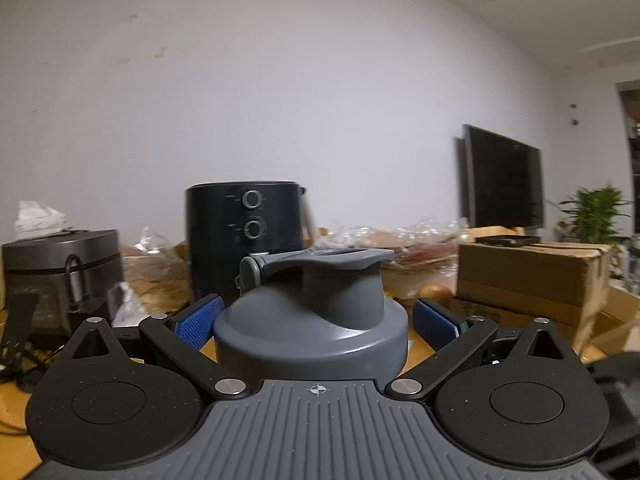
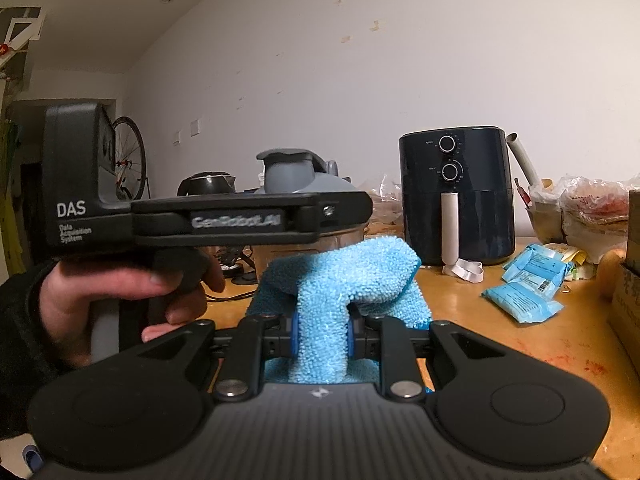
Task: Clean container
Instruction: 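Rotate the left tool to twist the bottle base on the cloth while the right tool holds it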
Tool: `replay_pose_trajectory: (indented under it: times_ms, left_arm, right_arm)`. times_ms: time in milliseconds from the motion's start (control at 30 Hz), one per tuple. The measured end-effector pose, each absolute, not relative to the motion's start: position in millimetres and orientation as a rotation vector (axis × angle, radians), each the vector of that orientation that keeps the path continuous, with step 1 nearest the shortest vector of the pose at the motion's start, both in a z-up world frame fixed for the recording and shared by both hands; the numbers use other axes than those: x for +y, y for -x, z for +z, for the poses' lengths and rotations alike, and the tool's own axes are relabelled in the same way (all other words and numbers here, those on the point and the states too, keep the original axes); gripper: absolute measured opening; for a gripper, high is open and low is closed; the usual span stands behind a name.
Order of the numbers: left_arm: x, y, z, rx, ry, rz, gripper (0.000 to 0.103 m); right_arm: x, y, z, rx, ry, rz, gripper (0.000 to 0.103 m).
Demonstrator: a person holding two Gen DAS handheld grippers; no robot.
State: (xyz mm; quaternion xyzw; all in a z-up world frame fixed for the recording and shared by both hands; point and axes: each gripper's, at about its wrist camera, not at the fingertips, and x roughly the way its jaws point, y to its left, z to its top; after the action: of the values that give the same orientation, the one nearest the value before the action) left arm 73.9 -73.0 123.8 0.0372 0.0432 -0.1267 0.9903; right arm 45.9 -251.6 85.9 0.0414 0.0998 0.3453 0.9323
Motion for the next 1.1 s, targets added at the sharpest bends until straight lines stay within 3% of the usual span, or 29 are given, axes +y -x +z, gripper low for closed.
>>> replay_pose_trajectory:
  times_ms: [1100]
  left_arm:
    - [-109.7,-76.9,125.6,0.094,-0.073,0.066,0.103]
  right_arm:
    - [-257.5,-44.9,83.0,0.218,-0.101,0.693,0.019]
